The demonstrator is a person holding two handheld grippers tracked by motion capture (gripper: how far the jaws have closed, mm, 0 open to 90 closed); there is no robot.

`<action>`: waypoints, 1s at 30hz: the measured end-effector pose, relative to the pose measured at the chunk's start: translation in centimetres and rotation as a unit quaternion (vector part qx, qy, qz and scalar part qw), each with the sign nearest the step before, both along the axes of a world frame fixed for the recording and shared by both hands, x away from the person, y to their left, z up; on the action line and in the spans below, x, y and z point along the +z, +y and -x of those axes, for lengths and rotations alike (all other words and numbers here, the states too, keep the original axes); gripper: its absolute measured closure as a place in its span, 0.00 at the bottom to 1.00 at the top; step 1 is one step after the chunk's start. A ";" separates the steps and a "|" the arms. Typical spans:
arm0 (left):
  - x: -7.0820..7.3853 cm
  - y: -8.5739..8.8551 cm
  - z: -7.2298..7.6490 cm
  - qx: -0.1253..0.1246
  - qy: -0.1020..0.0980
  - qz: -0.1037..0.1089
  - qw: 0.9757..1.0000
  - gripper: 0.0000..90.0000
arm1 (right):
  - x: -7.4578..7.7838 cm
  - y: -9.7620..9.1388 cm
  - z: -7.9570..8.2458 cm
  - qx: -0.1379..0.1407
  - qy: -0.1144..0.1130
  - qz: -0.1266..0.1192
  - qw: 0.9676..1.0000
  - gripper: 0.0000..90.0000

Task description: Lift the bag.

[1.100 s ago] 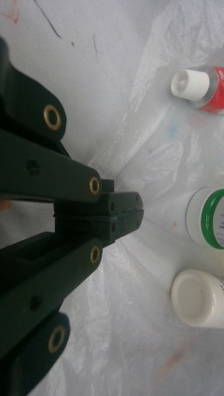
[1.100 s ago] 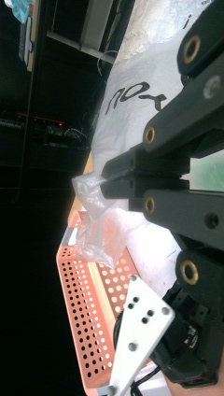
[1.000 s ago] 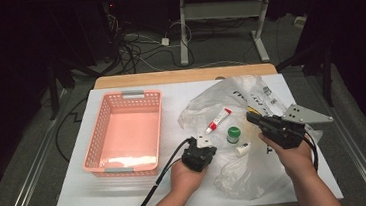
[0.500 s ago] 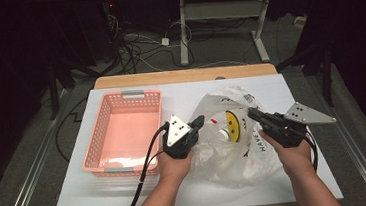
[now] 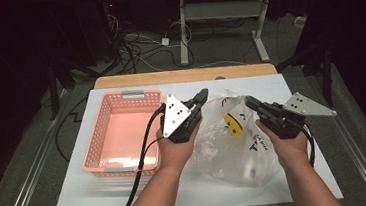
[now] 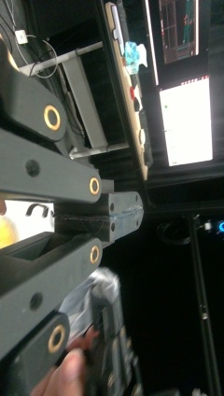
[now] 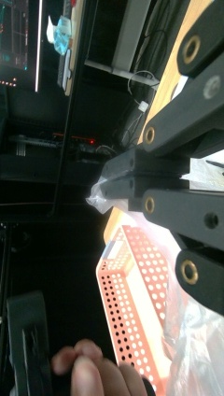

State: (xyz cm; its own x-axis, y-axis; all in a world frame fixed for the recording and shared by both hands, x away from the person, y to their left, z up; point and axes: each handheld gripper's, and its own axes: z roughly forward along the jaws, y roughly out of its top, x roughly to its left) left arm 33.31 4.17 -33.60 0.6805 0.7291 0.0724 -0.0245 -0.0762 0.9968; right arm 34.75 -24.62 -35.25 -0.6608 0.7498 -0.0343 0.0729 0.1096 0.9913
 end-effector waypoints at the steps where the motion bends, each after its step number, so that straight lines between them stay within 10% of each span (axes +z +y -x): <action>1: -0.3 0.1 0.2 -0.002 0.012 -0.003 1.000 0.98 | 0.0 -0.1 -0.1 -0.003 0.003 -0.003 1.000 1.00; 4: -2.5 1.1 1.3 0.004 0.046 -0.009 0.999 0.96 | -0.2 -0.4 -0.4 -0.008 0.008 0.000 1.000 1.00; 9: -6.0 2.9 4.7 0.010 0.129 -0.012 0.992 0.36 | -0.6 -0.6 -0.5 -0.011 0.013 0.008 1.000 1.00; 12: -7.6 2.6 6.1 0.009 0.181 -0.064 0.981 0.13 | -0.7 -0.5 -0.4 -0.009 0.014 0.012 1.000 1.00; 14: -9.3 2.3 6.3 0.017 0.199 -0.101 0.975 0.13 | -0.7 -0.3 -0.2 -0.008 0.014 0.012 1.000 1.00; 18: -11.8 2.1 4.9 0.017 0.233 -0.107 0.966 0.31 | -0.8 -0.3 -0.1 -0.008 0.015 0.015 1.000 1.00; 22: -12.4 1.8 4.3 0.012 0.214 -0.097 0.972 0.96 | -0.9 -0.3 -0.1 -0.008 0.017 0.014 1.000 1.00; 27: -9.0 1.9 4.2 0.010 0.134 -0.058 0.989 0.98 | -0.9 -0.7 -0.1 -0.010 0.013 0.012 1.000 1.00; 30: -5.5 1.6 3.6 0.008 0.089 -0.045 0.995 0.98 | -0.7 -1.0 0.0 -0.015 0.010 0.007 1.000 1.00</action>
State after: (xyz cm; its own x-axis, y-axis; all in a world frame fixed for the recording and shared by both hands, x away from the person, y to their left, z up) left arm 29.66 5.79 -39.11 0.6762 0.7366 0.0164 0.1545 -0.1635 0.9744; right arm 34.76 -25.58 -36.00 -0.6391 0.7684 -0.0319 0.0967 0.1215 0.9879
